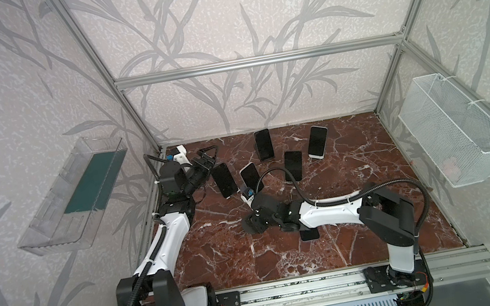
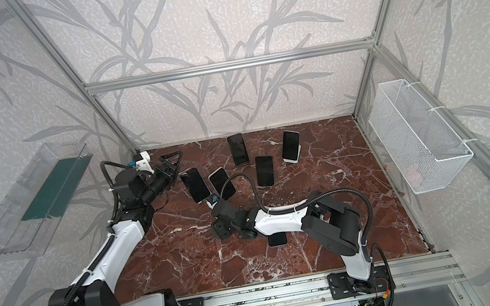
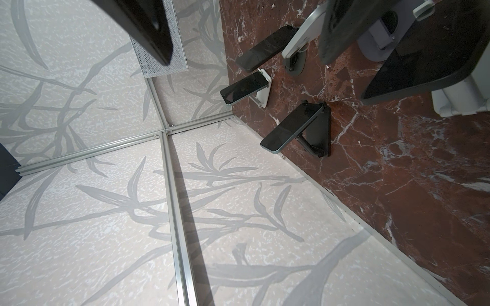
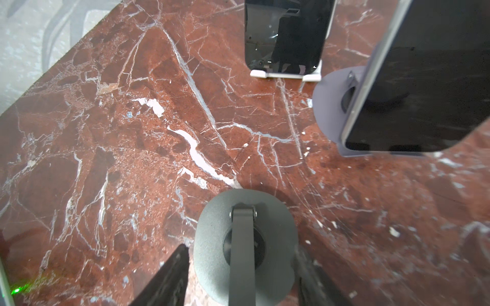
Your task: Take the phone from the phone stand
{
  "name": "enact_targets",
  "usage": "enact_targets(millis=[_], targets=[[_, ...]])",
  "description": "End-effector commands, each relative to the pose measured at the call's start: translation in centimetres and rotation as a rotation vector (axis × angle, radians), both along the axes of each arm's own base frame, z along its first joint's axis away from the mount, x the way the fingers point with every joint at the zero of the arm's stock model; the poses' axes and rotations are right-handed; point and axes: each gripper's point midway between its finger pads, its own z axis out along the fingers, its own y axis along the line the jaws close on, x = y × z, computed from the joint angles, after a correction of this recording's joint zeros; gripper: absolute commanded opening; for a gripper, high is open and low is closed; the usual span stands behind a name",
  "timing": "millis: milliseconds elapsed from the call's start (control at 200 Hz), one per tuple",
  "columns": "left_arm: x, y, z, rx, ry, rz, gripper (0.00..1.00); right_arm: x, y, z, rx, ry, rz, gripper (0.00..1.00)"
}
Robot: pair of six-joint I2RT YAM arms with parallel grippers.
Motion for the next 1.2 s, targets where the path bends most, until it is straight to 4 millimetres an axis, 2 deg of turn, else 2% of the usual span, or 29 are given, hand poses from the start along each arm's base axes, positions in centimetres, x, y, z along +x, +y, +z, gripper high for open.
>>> enact_targets(millis=[0, 55, 70, 110, 180, 295, 310, 405, 555, 660, 840, 965, 1035, 1130, 1195], targets=[[-0.8, 0.1, 2.2, -0.013, -0.068, 0.006, 0.87, -0.1, -1.5, 4.0, 0.020, -0.069, -0.013, 0.55], [-0.9, -0.1, 2.5, -0.024, -0.075, 0.000, 0.87, -0.1, -2.8, 4.6, 0.006, -0.084, -0.034, 0.54], [-0.9, -0.1, 2.5, -0.026, -0.078, -0.002, 0.87, 0.0, -3.3, 5.6, 0.018, -0.095, -0.042, 0.54], [-1.0, -0.2, 2.8, -0.035, -0.083, -0.011, 0.86, -0.1, -4.6, 6.4, 0.011, -0.102, -0.060, 0.54], [-1.2, -0.3, 3.1, -0.044, -0.095, -0.010, 0.85, -0.1, -7.4, 7.6, -0.013, -0.121, -0.099, 0.54], [-1.9, -0.2, 4.0, -0.028, -0.123, 0.006, 0.85, -0.4, -12.1, 8.5, -0.061, -0.154, -0.169, 0.54], [-2.0, -0.2, 4.1, -0.027, -0.127, 0.008, 0.85, 0.3, -13.4, 8.6, -0.066, -0.156, -0.205, 0.54], [-2.5, -0.5, 4.7, -0.026, -0.144, 0.006, 0.85, 0.7, -18.1, 9.6, -0.093, -0.168, -0.288, 0.54], [-3.1, -3.4, 4.6, -0.036, -0.142, -0.078, 0.85, 2.5, -26.8, 12.0, -0.073, -0.193, -0.471, 0.54], [-3.7, -5.8, 4.1, -0.002, -0.134, -0.141, 0.85, 3.8, -31.9, 13.4, -0.075, -0.233, -0.619, 0.52], [-5.0, -7.6, 4.3, 0.108, -0.159, -0.175, 0.85, 7.4, -36.3, 14.3, -0.138, -0.290, -0.775, 0.52], [-5.1, -7.7, 4.5, 0.111, -0.170, -0.179, 0.85, 11.5, -39.7, 16.1, -0.193, -0.351, -0.896, 0.53], [-5.1, -7.8, 4.5, 0.111, -0.170, -0.182, 0.85, 14.1, -41.0, 16.6, -0.163, -0.347, -0.930, 0.53], [-5.0, -7.9, 4.3, 0.112, -0.164, -0.189, 0.85, 17.0, -42.7, 15.8, -0.140, -0.325, -0.968, 0.53], [-5.0, -7.9, 4.3, 0.111, -0.162, -0.191, 0.85, 18.8, -43.7, 14.1, -0.133, -0.287, -0.982, 0.53]])
